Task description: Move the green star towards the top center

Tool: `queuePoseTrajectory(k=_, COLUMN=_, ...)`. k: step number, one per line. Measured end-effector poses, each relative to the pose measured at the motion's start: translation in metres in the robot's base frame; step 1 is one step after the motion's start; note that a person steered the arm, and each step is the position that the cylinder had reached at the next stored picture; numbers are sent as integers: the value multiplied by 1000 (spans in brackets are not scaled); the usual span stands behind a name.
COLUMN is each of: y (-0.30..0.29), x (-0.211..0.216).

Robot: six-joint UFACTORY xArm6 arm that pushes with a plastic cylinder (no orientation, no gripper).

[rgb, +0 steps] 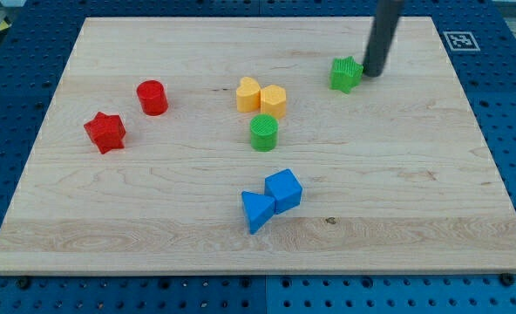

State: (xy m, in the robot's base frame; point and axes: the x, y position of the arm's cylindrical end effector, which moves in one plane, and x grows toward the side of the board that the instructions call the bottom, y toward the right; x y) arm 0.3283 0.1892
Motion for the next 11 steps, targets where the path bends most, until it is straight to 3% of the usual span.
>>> queuePoseTrajectory(k=1, y=14, x=14)
queuePoseTrajectory(k=3, y=-52, x=42)
queuePoseTrajectory(k=5, y=-128, x=-18)
queuePoseTrajectory(k=6, y=-120, x=-8)
queuePoseTrajectory(k=7, y=-115, x=31)
queuePoseTrajectory(k=8, y=-71, x=18)
queuePoseTrajectory(k=9, y=-58, x=-23)
queuePoseTrajectory(k=11, y=-127, x=-36)
